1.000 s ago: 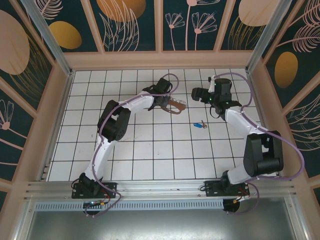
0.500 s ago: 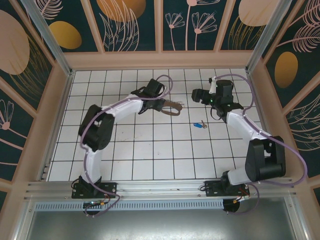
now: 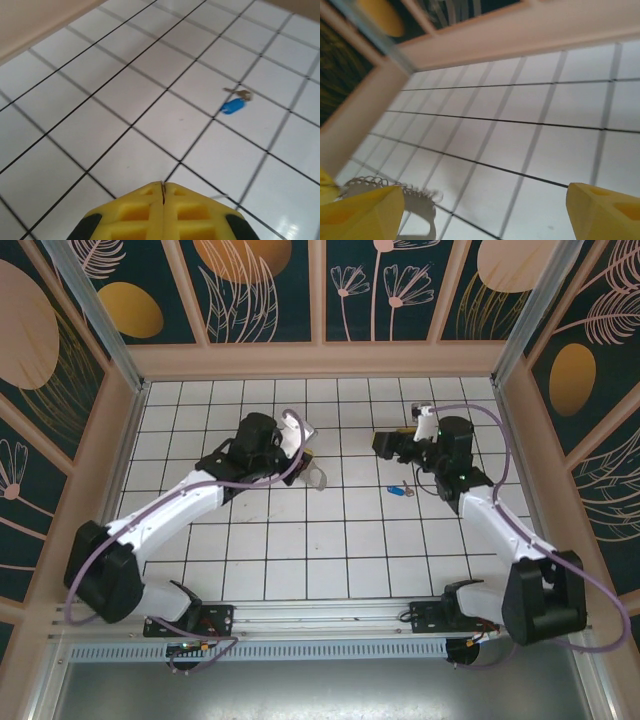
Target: Put the keys on the keyring
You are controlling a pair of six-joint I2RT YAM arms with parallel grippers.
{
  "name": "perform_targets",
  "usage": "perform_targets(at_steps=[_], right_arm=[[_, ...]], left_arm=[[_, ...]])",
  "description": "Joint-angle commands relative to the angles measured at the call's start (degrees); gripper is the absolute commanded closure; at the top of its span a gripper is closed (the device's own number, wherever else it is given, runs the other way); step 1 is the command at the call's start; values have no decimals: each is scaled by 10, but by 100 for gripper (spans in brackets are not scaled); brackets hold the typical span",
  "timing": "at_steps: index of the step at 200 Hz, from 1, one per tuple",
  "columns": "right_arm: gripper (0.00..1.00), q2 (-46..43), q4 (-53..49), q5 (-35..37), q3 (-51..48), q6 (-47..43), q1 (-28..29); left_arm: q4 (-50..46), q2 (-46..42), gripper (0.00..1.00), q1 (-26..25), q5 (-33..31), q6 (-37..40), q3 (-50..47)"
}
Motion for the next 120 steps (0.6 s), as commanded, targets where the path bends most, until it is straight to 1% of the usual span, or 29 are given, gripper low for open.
perform_targets(at_steps=[1, 16, 41, 59, 81, 90, 120], right_arm=[[20, -66, 138, -68, -38, -17, 39], [20, -102, 179, -86, -63, -41, 65], [20, -123, 227, -114, -87, -50, 86], [26, -119, 235, -143, -88, -59, 96], [43, -120, 242, -166, -91, -76, 119], [48, -122, 244, -173, -94, -84, 129], [49, -130, 246, -195, -99, -115, 166]], left_arm=[[81, -59, 100, -4, 115, 34, -34], [105, -97, 100, -3, 161, 52, -73], [119, -133, 100, -4, 203, 55, -92], [117, -151, 100, -3, 223, 51, -95], [116, -178, 100, -3, 247, 43, -106], [116, -188, 100, -3, 258, 40, -109], [120, -215, 100, -3, 282, 34, -119]])
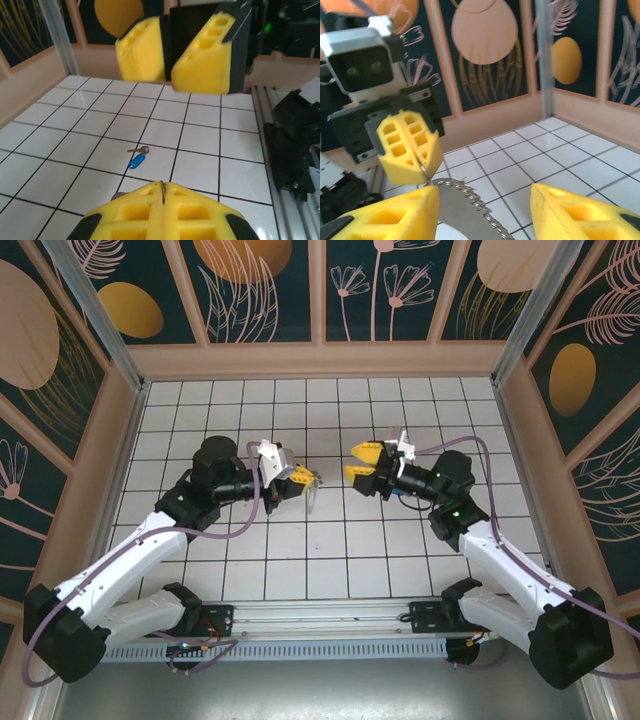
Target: Put the keys on the keyring
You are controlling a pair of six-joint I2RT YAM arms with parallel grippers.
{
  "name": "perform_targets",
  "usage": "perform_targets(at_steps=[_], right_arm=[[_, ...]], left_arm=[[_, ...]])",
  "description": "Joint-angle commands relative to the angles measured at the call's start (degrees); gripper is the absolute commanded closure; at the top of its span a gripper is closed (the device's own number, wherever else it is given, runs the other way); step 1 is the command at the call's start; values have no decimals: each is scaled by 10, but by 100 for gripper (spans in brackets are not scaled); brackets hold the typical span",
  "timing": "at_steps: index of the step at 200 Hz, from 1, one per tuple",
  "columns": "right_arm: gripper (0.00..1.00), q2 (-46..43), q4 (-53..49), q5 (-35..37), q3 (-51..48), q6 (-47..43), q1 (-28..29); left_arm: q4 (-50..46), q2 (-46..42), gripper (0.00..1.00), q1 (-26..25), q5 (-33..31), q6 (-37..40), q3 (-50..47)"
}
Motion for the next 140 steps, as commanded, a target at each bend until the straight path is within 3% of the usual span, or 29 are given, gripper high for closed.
perform_targets(at_steps=[1, 75, 140], right_arm=[[49, -12, 31, -36, -8, -40, 25], [62, -9, 0, 7, 4, -119, 121], [73, 16, 4, 72, 22, -149, 149]], left_arm=[[34, -25, 100, -2, 49, -4, -10], [70, -57, 100, -2, 89, -31, -23], [70, -62, 100, -2, 106, -33, -23]])
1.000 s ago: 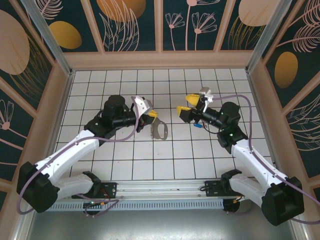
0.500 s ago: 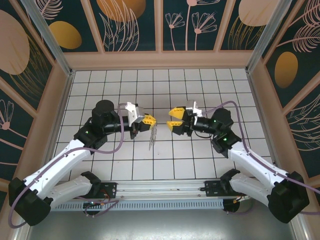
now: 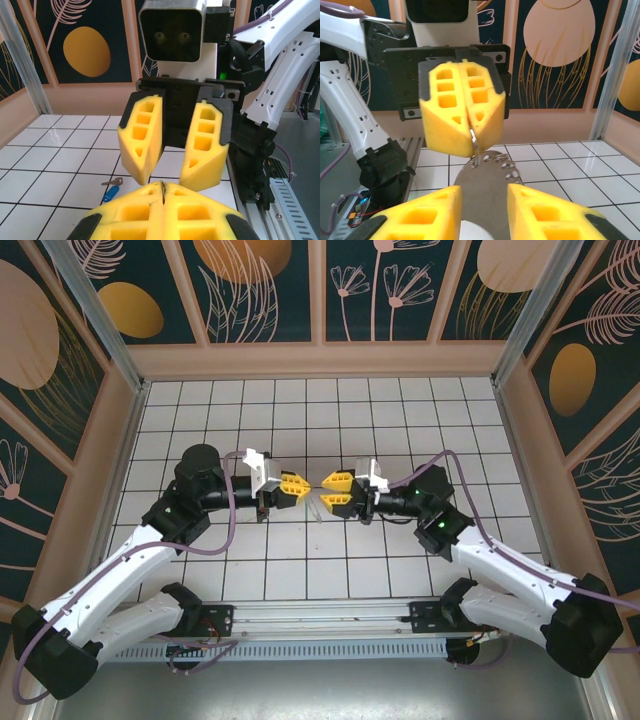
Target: Put the keys on the keyring
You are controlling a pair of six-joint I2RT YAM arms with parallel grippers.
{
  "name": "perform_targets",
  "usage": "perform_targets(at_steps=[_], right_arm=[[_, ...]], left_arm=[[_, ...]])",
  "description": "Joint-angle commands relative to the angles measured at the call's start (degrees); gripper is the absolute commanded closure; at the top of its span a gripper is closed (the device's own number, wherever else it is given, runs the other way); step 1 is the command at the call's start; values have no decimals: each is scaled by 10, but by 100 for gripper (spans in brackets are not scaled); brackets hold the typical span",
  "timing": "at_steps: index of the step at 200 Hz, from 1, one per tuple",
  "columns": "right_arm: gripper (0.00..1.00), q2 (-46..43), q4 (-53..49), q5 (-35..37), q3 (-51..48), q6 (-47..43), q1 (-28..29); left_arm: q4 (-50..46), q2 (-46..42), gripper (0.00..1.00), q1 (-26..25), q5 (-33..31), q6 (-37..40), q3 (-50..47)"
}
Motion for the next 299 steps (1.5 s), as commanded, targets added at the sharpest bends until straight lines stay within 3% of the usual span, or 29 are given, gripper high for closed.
perform_targets(at_steps=[1, 250, 283, 299], right_arm=[[73, 9, 12, 40, 20, -24, 8], [75, 53, 95, -27, 37, 11, 26], [81, 61, 98, -32, 44, 12, 27], [93, 61, 97, -36, 45, 15, 28]], left_arm=[[29, -6, 100, -2, 25, -7, -1], [23, 3, 100, -2, 20, -7, -2], [23, 4, 100, -2, 19, -8, -3], [23, 5, 100, -2, 18, -8, -2]])
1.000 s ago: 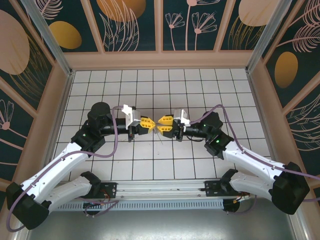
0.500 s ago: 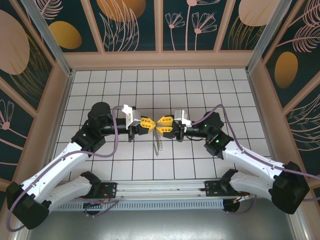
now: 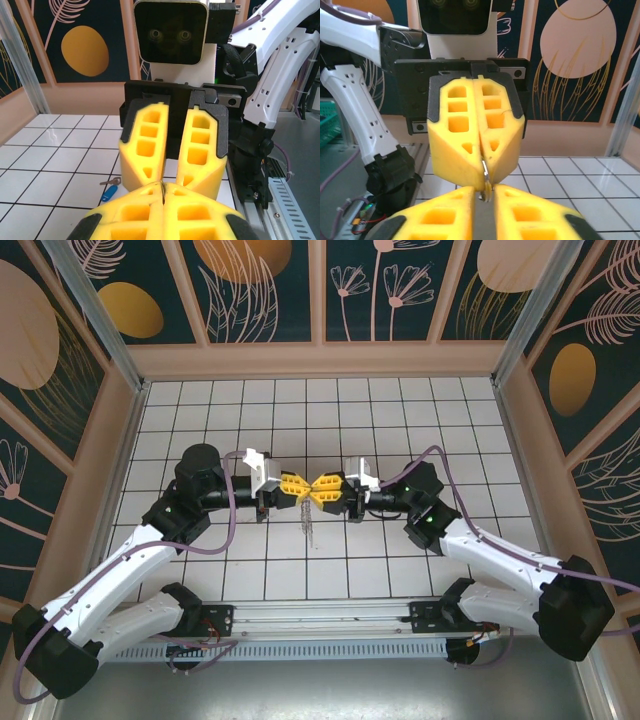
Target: Put the keys on the keyring
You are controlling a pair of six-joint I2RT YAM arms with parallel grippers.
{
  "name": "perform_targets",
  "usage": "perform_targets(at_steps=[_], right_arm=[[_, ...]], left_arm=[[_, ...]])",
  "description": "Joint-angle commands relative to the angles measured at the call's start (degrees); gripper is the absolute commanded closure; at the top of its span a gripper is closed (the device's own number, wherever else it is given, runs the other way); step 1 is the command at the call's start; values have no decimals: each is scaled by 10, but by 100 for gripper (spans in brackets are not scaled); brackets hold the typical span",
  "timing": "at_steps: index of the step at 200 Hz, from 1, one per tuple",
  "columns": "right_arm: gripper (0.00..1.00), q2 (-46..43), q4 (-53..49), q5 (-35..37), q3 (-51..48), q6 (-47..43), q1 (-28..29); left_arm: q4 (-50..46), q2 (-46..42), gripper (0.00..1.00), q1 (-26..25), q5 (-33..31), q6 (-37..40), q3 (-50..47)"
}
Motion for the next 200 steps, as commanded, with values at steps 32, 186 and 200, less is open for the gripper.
perform_targets(at_steps=[32, 186, 200], right_arm=[[100, -4, 31, -4, 24, 6, 7], [100, -32, 138, -56, -22, 73, -21], [100, -29, 139, -62, -21, 75, -21]], left_arm=[[24, -1, 100, -3, 4, -9, -2], [107, -62, 73, -3, 1, -68, -58], [112, -59, 72, -3, 7, -70, -57]])
